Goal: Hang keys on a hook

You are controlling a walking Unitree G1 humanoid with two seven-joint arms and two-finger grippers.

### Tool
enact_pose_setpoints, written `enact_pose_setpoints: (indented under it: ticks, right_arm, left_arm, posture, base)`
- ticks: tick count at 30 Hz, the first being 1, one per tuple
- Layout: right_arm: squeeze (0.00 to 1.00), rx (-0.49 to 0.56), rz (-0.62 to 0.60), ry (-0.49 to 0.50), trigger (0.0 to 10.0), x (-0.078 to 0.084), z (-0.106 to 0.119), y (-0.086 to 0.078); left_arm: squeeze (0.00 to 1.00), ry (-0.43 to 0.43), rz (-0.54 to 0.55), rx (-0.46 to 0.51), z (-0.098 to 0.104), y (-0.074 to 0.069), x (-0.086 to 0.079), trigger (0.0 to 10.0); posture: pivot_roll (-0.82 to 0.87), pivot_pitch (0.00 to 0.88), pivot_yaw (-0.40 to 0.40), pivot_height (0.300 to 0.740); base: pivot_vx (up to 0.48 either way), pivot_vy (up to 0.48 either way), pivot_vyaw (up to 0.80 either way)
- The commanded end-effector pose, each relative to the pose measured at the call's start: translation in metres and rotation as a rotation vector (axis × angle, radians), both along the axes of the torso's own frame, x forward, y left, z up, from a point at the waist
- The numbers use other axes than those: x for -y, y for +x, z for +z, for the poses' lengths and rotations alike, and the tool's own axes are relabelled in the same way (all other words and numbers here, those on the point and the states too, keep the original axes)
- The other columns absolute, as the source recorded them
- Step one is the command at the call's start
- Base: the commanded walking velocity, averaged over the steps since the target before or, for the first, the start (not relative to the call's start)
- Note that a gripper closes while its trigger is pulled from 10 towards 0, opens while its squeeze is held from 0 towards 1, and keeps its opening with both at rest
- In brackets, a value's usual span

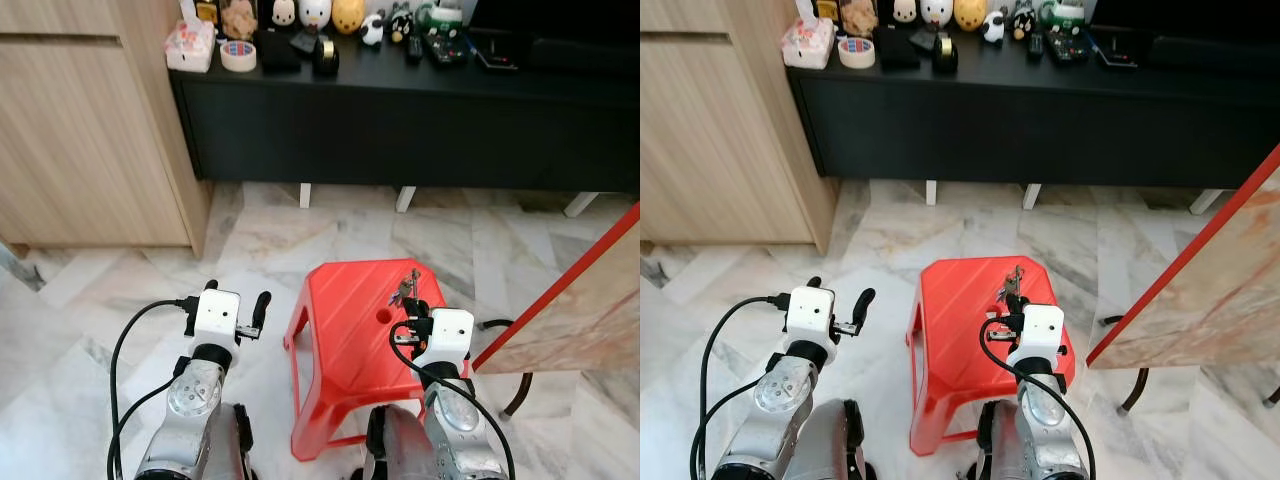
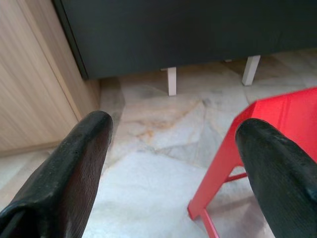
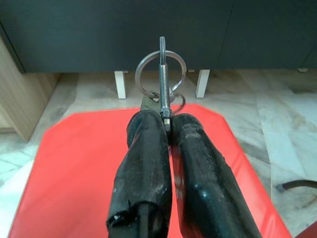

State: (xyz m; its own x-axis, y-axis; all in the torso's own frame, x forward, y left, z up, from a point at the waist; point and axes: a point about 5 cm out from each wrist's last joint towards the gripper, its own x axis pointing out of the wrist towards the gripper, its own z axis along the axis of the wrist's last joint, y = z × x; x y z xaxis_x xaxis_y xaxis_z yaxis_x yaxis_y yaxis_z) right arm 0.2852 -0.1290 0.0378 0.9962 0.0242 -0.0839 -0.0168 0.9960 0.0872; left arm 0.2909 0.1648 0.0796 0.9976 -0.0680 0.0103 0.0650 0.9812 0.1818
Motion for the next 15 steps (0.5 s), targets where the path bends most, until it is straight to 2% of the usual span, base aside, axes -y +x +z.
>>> enact_pose_setpoints:
  ticks: [1,11,13,15]
  right_arm:
    - [0.00,0.020,-0.012,-0.003,10.0,0.003,0.005,0.003]
    - [0.00,0.018,-0.015,-0.002,10.0,0.004,0.004,0.002]
    - [0.00,0.018,-0.016,-0.002,10.0,0.005,0.004,0.002]
    - [0.00,0.020,-0.017,-0.002,10.0,0.005,0.005,0.003]
  left_arm:
    - [0.00,0.008,0.003,0.000,-0.001,0.001,0.000,10.0]
    - [0.00,0.004,0.012,-0.011,-0.007,0.001,-0.001,10.0]
    - [0.00,-0.006,0.027,-0.032,-0.012,0.000,-0.004,10.0]
    - [0.00,-0.003,0.069,-0.119,-0.033,-0.006,-0.016,10.0]
  posture:
    - [0.10,0.066,-0.113,0.662]
    - [0.09,0.061,-0.113,0.727]
    - [0.10,0.060,-0.115,0.737]
    - [0.10,0.057,-0.116,0.740]
  base:
    - [0.000,0.000,0.00]
    - [0.000,0.000,0.00]
    - [0.000,0.000,0.00]
    - [0.000,0.000,0.00]
